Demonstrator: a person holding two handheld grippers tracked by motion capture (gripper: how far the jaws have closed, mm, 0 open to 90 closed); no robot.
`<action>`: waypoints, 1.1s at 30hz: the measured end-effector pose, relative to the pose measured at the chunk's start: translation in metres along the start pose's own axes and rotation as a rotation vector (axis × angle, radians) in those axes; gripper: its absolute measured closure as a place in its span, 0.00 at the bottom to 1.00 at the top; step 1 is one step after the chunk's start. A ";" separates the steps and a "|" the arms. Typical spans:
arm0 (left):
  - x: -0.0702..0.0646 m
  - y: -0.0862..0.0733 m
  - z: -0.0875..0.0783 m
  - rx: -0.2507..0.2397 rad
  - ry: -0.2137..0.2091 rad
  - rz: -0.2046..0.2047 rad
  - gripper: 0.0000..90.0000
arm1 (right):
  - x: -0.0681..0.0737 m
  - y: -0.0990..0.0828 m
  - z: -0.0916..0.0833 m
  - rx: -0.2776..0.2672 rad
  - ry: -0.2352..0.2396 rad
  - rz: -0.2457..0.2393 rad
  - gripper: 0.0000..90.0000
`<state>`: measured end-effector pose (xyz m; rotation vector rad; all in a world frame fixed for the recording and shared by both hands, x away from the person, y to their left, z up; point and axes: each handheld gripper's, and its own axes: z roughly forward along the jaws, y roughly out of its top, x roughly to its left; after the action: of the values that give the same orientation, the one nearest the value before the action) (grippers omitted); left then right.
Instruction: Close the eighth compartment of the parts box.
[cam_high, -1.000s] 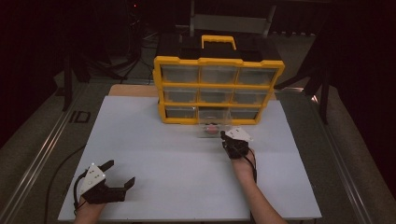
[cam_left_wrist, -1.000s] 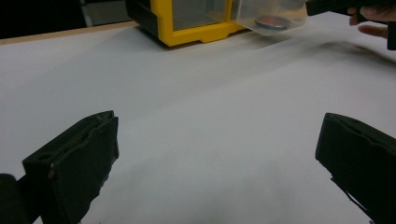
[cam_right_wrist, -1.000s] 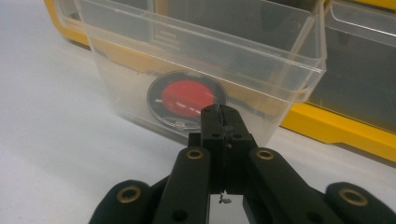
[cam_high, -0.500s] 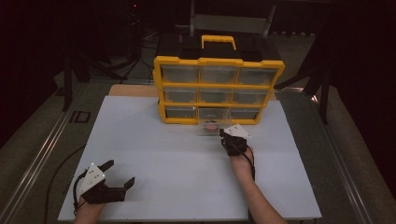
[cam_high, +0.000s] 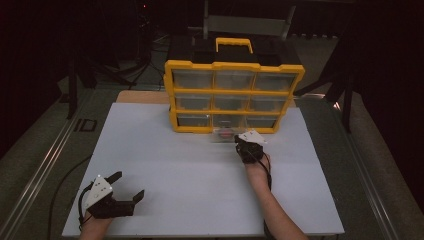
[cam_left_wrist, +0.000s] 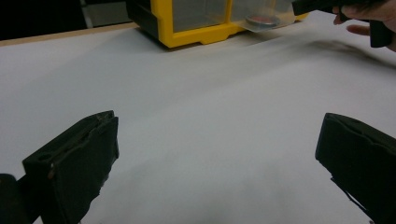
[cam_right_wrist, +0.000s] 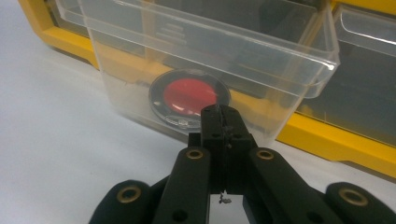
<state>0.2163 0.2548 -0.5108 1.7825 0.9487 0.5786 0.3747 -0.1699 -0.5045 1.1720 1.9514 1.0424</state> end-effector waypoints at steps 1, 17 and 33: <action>0.000 0.000 0.000 0.000 0.000 0.000 0.00 | 0.000 0.000 0.001 0.000 -0.001 0.002 1.00; 0.000 0.000 0.000 -0.002 -0.001 -0.002 0.00 | -0.003 0.006 0.011 0.013 -0.008 -0.005 1.00; 0.001 0.000 0.000 -0.006 -0.002 -0.010 0.00 | -0.004 0.014 0.021 0.019 -0.018 -0.018 1.00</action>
<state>0.2163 0.2558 -0.5111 1.7714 0.9532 0.5732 0.3993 -0.1630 -0.5024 1.1690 1.9583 1.0024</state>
